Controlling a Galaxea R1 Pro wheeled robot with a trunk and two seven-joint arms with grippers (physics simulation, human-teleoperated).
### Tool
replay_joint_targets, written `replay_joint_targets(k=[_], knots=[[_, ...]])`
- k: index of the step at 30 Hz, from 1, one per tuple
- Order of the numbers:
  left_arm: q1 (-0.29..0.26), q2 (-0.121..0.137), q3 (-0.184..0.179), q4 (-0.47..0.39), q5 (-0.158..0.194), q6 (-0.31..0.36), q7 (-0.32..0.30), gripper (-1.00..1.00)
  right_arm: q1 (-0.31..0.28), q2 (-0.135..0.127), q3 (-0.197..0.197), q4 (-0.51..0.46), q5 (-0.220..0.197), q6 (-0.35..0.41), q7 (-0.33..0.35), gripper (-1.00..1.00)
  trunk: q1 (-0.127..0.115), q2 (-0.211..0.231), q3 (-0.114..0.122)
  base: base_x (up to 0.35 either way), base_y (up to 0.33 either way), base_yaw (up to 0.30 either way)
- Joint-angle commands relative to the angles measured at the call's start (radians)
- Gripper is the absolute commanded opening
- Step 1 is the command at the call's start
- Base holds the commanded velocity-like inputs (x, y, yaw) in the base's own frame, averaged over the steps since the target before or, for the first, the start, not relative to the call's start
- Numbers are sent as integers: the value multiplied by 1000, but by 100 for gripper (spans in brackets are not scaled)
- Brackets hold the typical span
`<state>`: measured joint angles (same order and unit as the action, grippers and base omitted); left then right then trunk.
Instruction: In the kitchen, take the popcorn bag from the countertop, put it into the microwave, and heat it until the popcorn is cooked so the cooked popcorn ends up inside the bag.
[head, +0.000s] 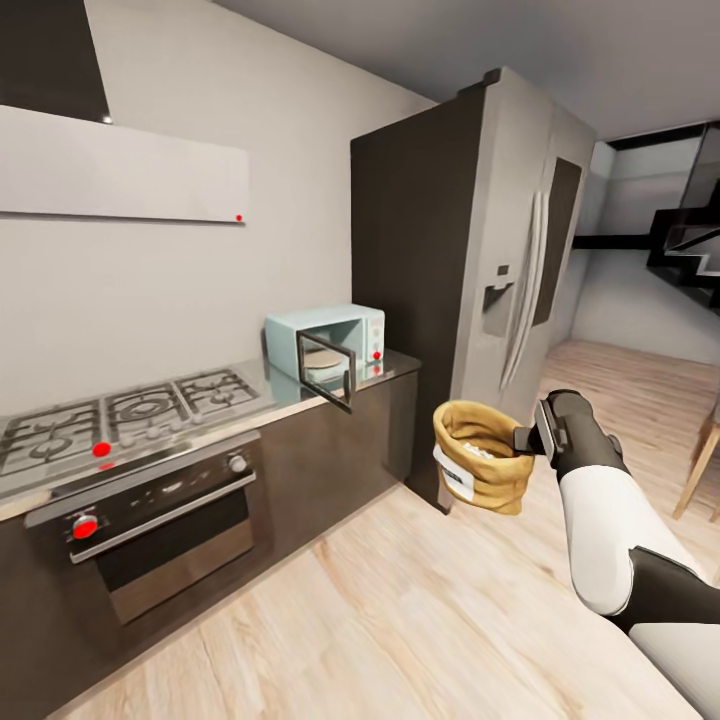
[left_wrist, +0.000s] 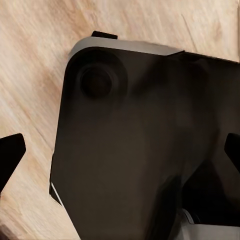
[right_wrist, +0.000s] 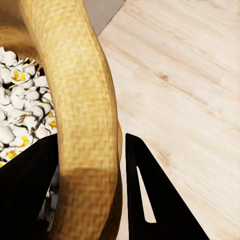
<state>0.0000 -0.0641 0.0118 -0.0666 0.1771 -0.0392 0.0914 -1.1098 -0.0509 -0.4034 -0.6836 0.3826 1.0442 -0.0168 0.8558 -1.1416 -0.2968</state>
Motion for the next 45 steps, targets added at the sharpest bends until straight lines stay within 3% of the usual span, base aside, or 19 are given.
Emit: replay_joint_targets(k=[1, 14, 28, 45], knots=[[0, 0, 1, -1, 6, -2, 2, 100, -1, 0, -2, 0, -1, 3, -2, -100, 1, -1, -1, 321, 0, 0], [0, 0, 1, -1, 8, -2, 3, 100, -1, -12, -2, 1, 4, 3, -2, -100, 1, -1, -1, 321, -15, 0], [0, 0, 2, -1, 8, -2, 4, 100, -1, -20, -1, 1, 3, 3, -5, -100, 1, -1, -1, 290, -202, 8], [0, 0, 2, -3, 8, -2, 4, 100, -1, -29, -2, 4, -1, 3, -2, -100, 1, -1, -8, 34, -29, 242]])
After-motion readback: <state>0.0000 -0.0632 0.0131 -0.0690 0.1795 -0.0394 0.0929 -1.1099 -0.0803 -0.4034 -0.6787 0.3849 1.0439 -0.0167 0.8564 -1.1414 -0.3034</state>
